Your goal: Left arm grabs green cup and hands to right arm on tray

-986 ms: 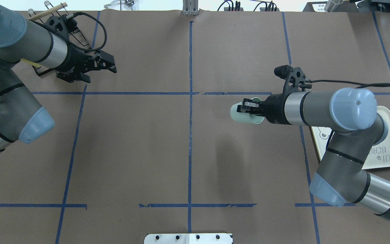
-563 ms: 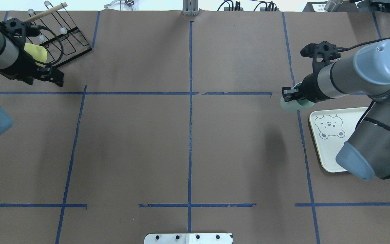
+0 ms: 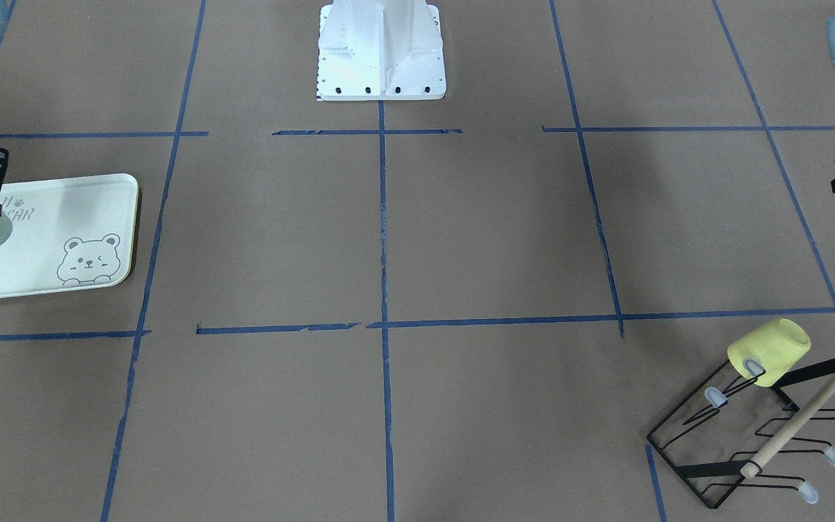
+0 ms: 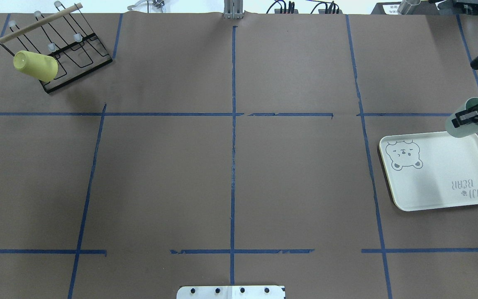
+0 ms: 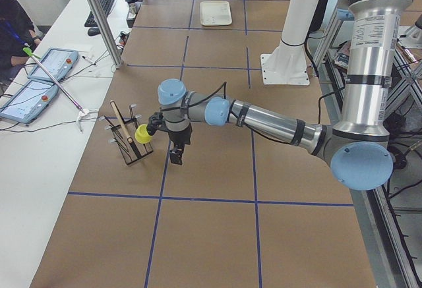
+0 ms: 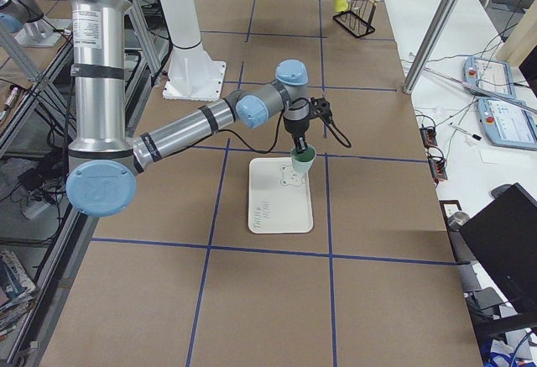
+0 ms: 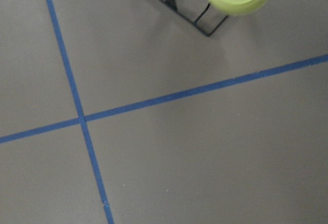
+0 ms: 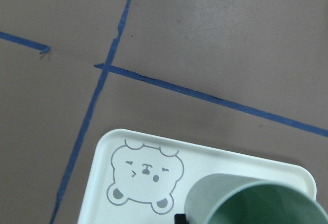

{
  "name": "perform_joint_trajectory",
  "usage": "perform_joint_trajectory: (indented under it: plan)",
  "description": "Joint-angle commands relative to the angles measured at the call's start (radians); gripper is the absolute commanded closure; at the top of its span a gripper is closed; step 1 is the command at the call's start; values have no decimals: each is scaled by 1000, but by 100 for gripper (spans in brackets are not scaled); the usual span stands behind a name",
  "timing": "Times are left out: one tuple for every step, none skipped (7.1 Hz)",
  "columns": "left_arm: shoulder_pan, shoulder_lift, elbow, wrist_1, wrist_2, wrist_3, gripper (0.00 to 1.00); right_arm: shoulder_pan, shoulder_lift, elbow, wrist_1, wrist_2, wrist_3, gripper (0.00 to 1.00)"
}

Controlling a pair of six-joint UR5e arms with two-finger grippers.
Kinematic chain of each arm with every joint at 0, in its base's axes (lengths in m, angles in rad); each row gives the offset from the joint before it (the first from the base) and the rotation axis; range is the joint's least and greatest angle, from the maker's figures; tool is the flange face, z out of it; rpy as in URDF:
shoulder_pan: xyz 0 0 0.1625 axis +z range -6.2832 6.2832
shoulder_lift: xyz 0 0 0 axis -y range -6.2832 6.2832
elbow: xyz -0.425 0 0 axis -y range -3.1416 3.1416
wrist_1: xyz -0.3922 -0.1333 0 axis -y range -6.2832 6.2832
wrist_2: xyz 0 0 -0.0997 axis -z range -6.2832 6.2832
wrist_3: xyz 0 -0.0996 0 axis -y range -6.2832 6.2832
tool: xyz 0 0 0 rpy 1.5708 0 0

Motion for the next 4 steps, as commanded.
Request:
perform_joint_trajectory:
  plan:
    - [-132,120,-2,8,-21,156,0,35,-87,-74,196,29,-11,100]
    - [-169,193,-17,-6,-37,157,0,33,-95,-75,201,29,10,99]
    - [-172,206,-19,-9,-94,149,0,30,-91,-78,205,11,130,98]
    - [-172,199,-19,-11,-96,137,0,6,-89,-85,251,-15,189,98]
